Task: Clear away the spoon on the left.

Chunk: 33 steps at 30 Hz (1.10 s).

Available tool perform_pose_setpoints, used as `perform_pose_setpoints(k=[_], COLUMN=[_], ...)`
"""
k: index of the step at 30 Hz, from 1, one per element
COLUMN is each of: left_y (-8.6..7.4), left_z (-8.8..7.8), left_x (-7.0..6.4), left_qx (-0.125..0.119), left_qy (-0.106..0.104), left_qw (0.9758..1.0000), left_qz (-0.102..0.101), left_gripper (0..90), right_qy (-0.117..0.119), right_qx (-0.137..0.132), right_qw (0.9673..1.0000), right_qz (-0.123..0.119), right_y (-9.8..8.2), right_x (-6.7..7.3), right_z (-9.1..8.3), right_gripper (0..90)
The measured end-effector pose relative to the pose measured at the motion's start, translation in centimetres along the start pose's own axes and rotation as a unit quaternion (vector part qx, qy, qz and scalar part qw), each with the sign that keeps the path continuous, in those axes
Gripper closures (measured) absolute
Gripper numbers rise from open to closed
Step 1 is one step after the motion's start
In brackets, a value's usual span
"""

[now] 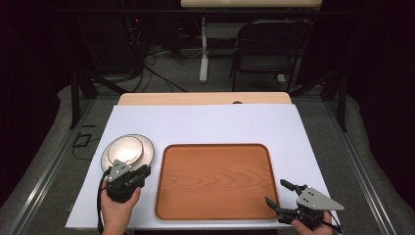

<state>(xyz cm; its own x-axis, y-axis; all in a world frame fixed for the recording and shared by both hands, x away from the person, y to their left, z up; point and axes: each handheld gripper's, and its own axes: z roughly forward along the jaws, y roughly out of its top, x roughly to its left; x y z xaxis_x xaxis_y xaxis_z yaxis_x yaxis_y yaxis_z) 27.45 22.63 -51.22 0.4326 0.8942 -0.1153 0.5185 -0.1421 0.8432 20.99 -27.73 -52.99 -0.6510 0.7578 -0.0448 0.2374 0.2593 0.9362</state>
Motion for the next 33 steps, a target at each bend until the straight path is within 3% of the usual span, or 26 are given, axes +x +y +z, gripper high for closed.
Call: perform_pose_setpoints(k=[12, 33], left_y=[0.6, 0.1], left_z=[-0.3, -1.6], left_x=[1.7, 4.4], left_qx=[0.016, 0.023], left_qy=[0.029, 0.085], left_qw=[0.9992, 0.9953], left_qz=[-0.024, -0.040], left_gripper=[89.6, 90.0], right_qy=[0.000, -0.001], right_qx=[0.000, -0.001], right_qw=[1.0000, 1.0000], right_qz=[0.003, 0.001], right_y=[0.0, 0.0], right_x=[0.0, 0.0], right_z=[0.0, 0.0], right_gripper=[23.2, 23.2])
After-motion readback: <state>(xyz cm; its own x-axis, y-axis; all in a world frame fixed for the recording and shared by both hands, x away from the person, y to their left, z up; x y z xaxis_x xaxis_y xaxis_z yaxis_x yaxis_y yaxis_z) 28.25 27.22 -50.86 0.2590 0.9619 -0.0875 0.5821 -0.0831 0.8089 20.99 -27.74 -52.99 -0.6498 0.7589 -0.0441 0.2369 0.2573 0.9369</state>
